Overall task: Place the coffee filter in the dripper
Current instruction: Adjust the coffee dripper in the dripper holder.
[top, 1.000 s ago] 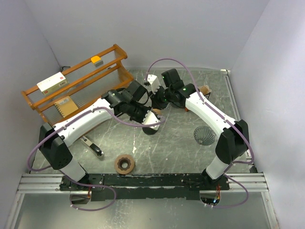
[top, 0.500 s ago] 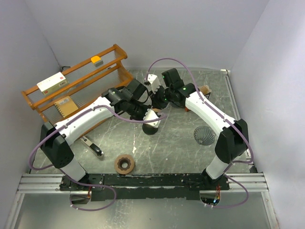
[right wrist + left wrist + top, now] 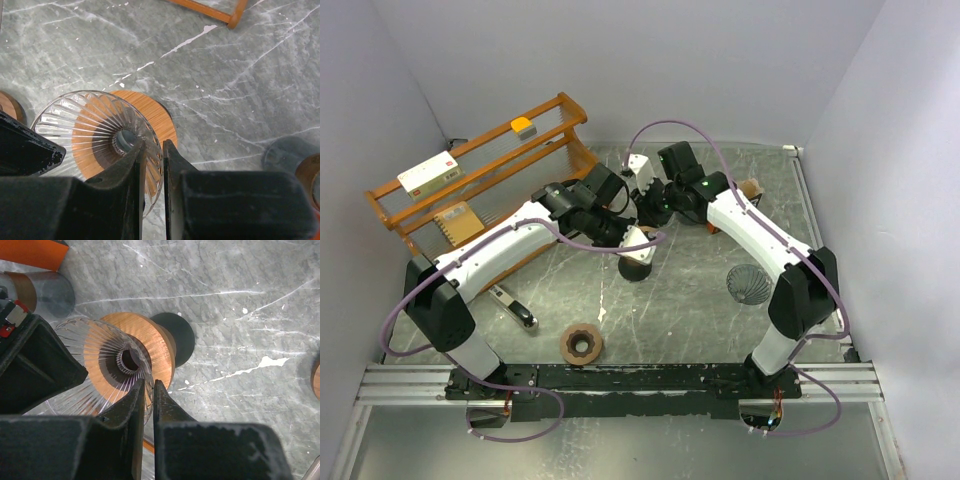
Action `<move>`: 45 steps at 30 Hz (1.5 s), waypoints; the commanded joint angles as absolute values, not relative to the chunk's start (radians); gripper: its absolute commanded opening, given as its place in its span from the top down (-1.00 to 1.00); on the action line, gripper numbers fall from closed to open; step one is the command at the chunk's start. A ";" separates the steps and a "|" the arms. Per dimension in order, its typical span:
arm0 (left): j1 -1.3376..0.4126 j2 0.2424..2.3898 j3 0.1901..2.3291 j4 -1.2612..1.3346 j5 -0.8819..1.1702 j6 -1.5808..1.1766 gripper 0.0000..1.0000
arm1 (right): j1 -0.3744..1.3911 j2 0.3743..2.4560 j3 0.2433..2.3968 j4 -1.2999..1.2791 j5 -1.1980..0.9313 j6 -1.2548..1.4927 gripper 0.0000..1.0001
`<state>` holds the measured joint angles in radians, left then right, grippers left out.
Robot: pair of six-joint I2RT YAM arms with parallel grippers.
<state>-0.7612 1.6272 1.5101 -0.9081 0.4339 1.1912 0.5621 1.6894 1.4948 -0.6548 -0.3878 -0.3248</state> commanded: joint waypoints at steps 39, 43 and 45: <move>-0.664 1.509 1.592 -0.829 0.483 1.018 -0.58 | 0.499 1.799 1.933 -1.073 -0.341 -0.353 0.07; -0.582 1.469 1.563 -0.776 0.587 0.950 -0.59 | 0.443 1.764 1.910 -1.075 -0.390 -0.358 0.06; -0.551 1.464 1.558 -0.737 0.631 0.880 -0.57 | 0.426 1.743 1.884 -1.067 -0.414 -0.356 0.06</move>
